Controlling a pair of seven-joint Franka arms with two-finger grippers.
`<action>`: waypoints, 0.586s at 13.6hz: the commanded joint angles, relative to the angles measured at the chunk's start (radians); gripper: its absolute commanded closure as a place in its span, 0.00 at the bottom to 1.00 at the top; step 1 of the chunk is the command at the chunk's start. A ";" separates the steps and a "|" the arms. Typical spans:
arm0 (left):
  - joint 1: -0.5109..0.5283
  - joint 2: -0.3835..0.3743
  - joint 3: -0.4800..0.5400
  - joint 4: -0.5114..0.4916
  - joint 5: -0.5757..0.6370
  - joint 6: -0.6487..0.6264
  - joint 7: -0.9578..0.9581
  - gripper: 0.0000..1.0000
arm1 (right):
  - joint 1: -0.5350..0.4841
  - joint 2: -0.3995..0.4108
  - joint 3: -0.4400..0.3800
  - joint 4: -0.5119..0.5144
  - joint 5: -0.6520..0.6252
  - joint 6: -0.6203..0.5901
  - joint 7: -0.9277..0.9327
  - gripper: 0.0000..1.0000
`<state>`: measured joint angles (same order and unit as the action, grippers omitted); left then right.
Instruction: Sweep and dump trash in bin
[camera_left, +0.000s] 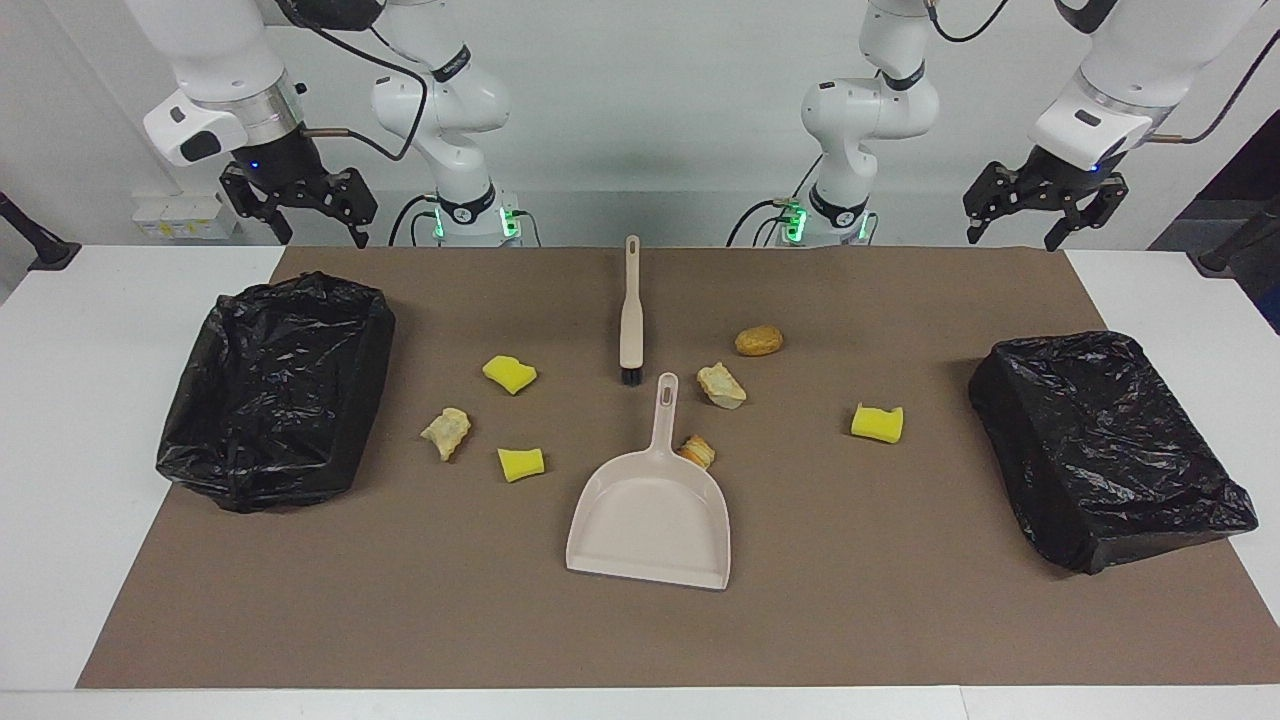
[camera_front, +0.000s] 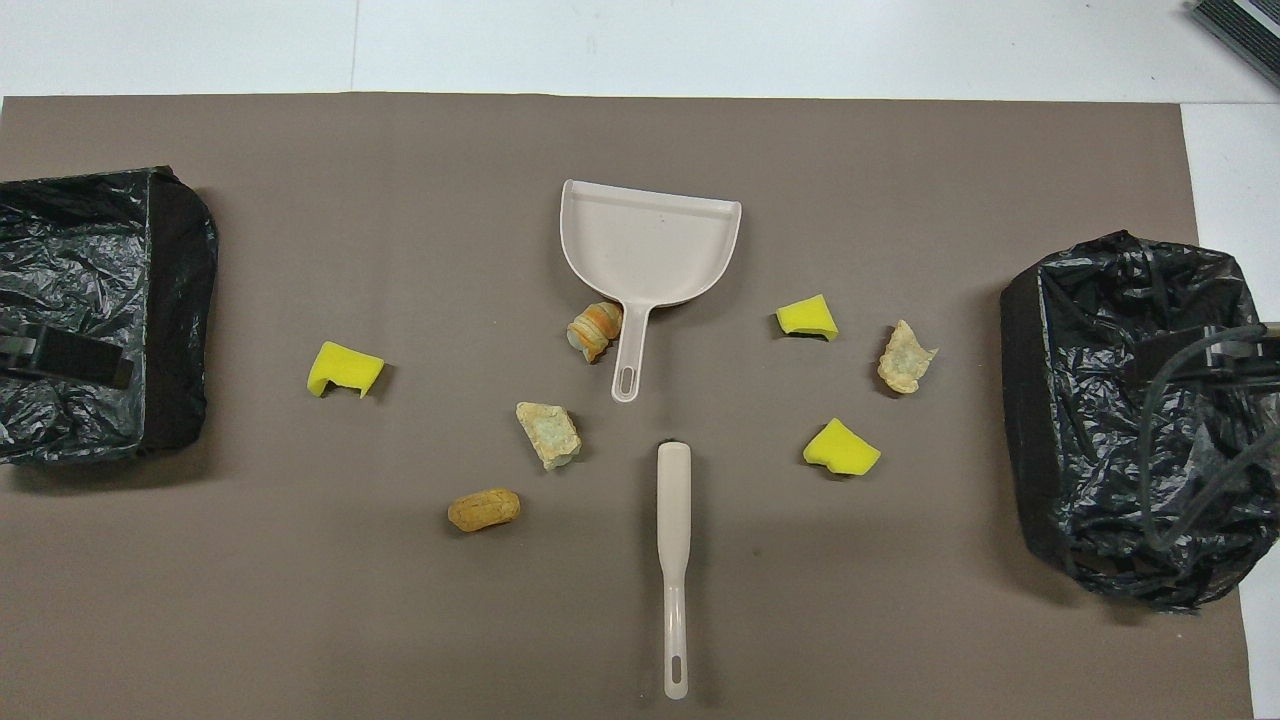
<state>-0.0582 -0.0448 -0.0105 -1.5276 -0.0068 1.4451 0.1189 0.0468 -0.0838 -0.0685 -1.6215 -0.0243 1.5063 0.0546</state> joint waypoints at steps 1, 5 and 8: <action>-0.014 0.013 0.015 0.026 -0.010 -0.006 -0.002 0.00 | -0.013 -0.013 0.007 -0.015 0.000 0.002 -0.027 0.00; -0.014 0.008 0.015 0.017 -0.015 -0.002 -0.001 0.00 | -0.015 -0.011 0.007 -0.017 0.000 0.006 -0.025 0.00; -0.014 0.005 0.015 0.001 -0.016 0.001 0.002 0.00 | -0.018 -0.011 0.006 -0.011 0.001 -0.008 -0.025 0.00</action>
<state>-0.0582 -0.0424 -0.0093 -1.5263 -0.0132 1.4463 0.1187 0.0461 -0.0838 -0.0690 -1.6219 -0.0243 1.5055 0.0545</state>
